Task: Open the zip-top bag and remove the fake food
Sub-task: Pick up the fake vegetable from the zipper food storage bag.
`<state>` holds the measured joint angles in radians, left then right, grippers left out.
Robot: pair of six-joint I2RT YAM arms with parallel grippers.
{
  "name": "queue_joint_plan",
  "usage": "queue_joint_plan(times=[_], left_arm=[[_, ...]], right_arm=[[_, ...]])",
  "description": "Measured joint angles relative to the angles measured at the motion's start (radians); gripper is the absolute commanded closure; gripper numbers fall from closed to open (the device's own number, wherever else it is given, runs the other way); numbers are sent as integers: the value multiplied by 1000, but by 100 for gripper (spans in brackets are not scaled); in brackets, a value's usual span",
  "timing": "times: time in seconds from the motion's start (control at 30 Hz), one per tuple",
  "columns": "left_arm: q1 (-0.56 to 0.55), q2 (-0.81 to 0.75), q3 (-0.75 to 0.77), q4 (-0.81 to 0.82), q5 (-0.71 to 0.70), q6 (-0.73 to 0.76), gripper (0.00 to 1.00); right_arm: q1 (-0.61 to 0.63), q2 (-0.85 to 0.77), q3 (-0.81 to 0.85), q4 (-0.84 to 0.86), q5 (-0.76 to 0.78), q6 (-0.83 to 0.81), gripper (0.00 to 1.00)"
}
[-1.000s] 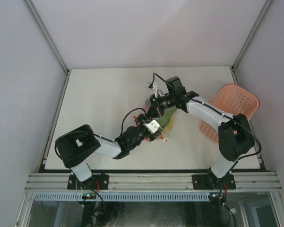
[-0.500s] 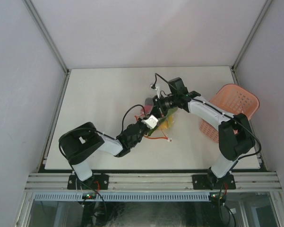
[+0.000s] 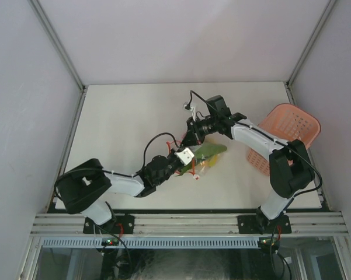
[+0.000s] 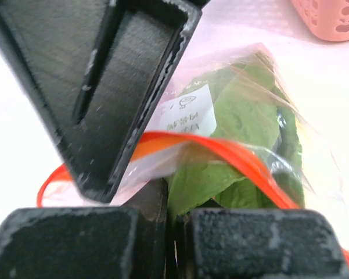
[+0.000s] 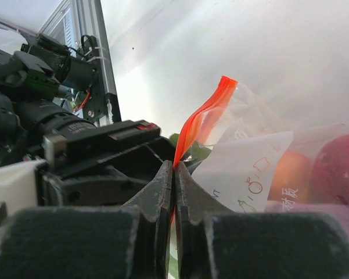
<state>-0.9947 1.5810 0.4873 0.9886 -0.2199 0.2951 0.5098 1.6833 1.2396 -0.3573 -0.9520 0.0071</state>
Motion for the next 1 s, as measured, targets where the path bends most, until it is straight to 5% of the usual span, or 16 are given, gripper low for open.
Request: queue_joint_plan(times=[0.7,1.0], left_arm=[[0,-204,-85,-154,10,-92,100],[0,-280,-102,-261,41,-102,100]], right_arm=[[-23,-3,-39,16,-79,-81,100],[-21,-43,-42,4,10,-155,100]])
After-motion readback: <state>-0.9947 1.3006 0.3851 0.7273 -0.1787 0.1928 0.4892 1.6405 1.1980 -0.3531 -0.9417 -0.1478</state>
